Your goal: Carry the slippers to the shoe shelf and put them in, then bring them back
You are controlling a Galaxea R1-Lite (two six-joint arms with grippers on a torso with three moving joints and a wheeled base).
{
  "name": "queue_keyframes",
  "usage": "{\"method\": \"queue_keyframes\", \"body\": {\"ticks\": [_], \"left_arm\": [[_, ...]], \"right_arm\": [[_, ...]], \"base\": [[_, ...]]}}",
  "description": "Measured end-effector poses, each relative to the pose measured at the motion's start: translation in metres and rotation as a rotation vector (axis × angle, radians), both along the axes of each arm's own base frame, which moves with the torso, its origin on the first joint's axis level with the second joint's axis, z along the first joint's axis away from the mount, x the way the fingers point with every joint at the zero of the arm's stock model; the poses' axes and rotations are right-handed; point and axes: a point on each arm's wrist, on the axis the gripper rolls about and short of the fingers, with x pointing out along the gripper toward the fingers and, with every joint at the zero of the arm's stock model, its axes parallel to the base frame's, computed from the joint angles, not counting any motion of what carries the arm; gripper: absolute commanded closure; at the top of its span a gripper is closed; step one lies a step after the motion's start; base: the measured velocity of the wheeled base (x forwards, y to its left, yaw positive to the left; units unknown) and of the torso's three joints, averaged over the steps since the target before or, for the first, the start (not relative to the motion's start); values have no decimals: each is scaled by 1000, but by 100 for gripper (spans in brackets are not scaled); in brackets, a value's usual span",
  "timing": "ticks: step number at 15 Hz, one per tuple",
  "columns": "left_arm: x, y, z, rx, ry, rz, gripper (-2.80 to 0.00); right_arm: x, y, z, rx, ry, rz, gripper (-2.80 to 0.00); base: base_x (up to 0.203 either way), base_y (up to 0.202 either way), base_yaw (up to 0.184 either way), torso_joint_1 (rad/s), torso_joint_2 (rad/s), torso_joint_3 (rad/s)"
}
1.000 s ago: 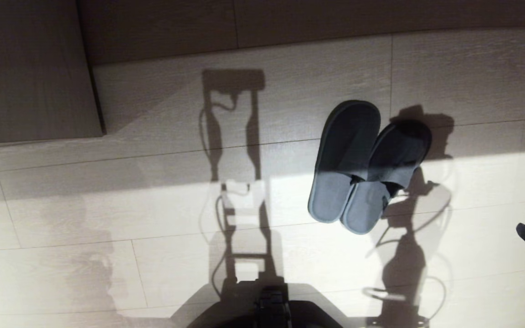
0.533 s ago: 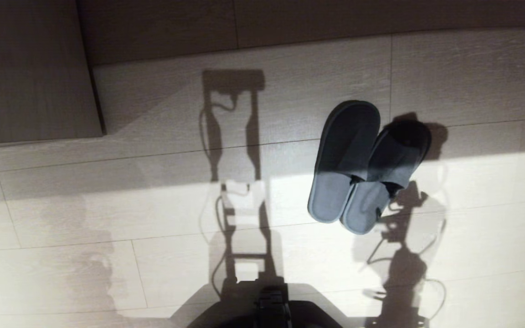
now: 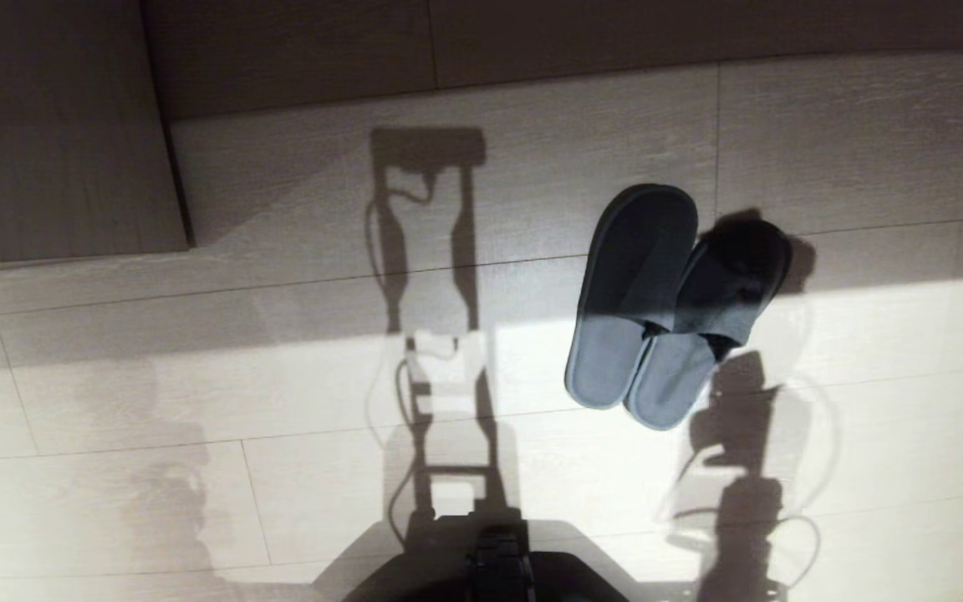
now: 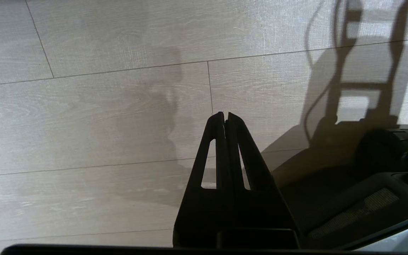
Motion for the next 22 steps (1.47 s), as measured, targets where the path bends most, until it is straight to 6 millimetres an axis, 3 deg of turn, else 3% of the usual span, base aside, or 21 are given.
{"method": "queue_keyframes", "body": {"ticks": [3, 6, 11, 17, 22], "left_arm": [[0, 0, 0, 0, 0, 0, 0], [0, 0, 0, 0, 0, 0, 0], [0, 0, 0, 2, 0, 0, 0], [0, 0, 0, 0, 0, 0, 0], [0, 0, 0, 0, 0, 0, 0]], "right_arm": [[-16, -3, -20, -11, -5, -59, 0], [-25, -5, -57, -13, 20, -70, 0], [-10, -10, -118, -17, 99, -276, 0], [-5, -10, -141, 28, 193, -265, 0], [-5, -10, -142, 78, 208, -257, 0]], "base": [[0, 0, 0, 0, 0, 0], [0, 0, 0, 0, 0, 0], [0, 0, 0, 0, 0, 0], [0, 0, 0, 0, 0, 0], [0, 0, 0, 0, 0, 0]]}}
